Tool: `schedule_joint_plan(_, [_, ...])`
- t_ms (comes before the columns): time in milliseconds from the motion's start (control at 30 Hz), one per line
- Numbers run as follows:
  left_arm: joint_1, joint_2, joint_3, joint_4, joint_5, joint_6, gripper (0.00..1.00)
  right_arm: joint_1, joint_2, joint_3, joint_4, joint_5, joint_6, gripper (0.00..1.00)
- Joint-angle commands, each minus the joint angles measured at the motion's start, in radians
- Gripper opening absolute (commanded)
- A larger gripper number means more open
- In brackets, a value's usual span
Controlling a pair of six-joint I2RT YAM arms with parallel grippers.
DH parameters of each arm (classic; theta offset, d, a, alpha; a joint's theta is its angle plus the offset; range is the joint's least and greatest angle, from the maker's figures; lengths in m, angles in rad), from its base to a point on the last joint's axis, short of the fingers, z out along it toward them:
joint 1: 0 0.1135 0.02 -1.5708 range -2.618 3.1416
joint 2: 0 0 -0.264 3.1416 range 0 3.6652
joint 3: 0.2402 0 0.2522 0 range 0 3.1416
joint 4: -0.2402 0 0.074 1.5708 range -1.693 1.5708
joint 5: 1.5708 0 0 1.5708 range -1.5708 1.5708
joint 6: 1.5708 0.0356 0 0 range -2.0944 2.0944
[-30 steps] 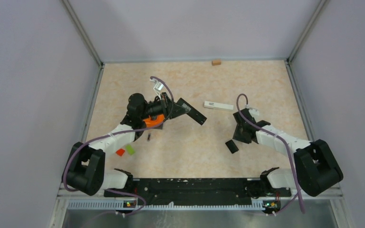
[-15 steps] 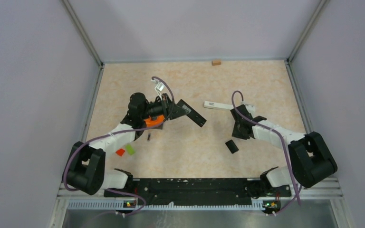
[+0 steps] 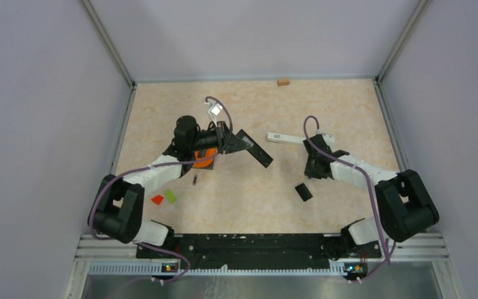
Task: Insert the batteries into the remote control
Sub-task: Pick up the battery from the center of the board.
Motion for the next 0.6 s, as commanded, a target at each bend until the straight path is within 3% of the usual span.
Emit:
schedule_joint_plan(0, [-0.018, 0.094, 0.113, -0.008, 0.053, -0.122, 0.00, -0.010, -0.033, 0.034, 0.028, -0.062, -0.062, 0.00])
schedule_joint_plan(200, [-0.018, 0.204, 0.153, 0.053, 0.114, -0.335, 0.00, -0.003, -0.185, 0.144, 0.037, -0.279, -0.175, 0.00])
schedule_joint_plan(400, [-0.019, 0.276, 0.147, 0.065, 0.136, -0.435, 0.00, 0.069, -0.297, 0.248, -0.030, -0.427, -0.271, 0.00])
schedule_joint_plan(567, [-0.031, 0.340, 0.135, 0.111, 0.134, -0.491, 0.00, 0.164, -0.283, 0.352, -0.143, -0.412, -0.336, 0.00])
